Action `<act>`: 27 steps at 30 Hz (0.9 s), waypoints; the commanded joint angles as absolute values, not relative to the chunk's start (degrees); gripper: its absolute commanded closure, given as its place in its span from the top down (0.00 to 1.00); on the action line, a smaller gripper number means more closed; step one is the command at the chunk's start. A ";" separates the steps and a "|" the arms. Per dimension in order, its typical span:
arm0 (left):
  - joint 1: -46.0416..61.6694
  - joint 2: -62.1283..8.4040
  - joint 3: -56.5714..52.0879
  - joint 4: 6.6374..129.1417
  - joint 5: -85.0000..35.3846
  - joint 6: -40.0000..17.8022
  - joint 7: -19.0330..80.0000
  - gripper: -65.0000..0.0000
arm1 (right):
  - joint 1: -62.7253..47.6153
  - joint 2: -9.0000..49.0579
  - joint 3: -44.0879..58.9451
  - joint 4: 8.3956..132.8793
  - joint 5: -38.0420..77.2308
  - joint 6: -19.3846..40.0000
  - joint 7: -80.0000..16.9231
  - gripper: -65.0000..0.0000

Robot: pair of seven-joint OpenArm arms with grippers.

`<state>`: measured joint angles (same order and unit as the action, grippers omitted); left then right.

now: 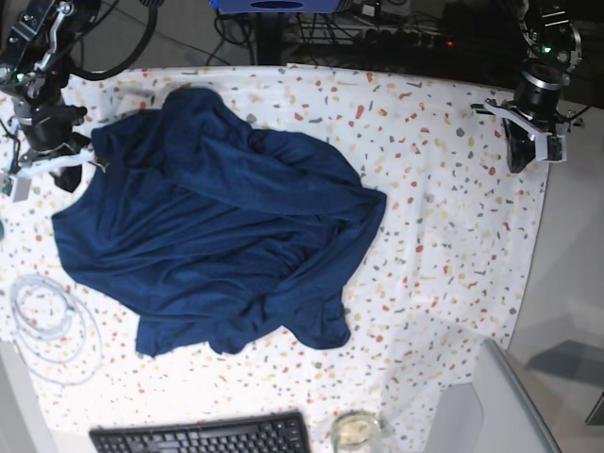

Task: Layout the t-shirt on the table in an organized manner, then fold the t-shirt properly
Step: 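Pull the held shirt edge with the right gripper away from the shirt center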

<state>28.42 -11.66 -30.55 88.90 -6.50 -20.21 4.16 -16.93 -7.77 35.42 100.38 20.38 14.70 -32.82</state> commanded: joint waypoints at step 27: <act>30.20 -12.35 -31.16 89.19 -7.16 -19.91 2.95 0.00 | -15.87 -3.47 35.30 95.69 20.44 18.86 -39.43 0.81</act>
<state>29.98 -11.57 -30.87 88.14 -6.52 -19.97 4.43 -15.49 -3.31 35.64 94.91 19.51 18.26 -39.31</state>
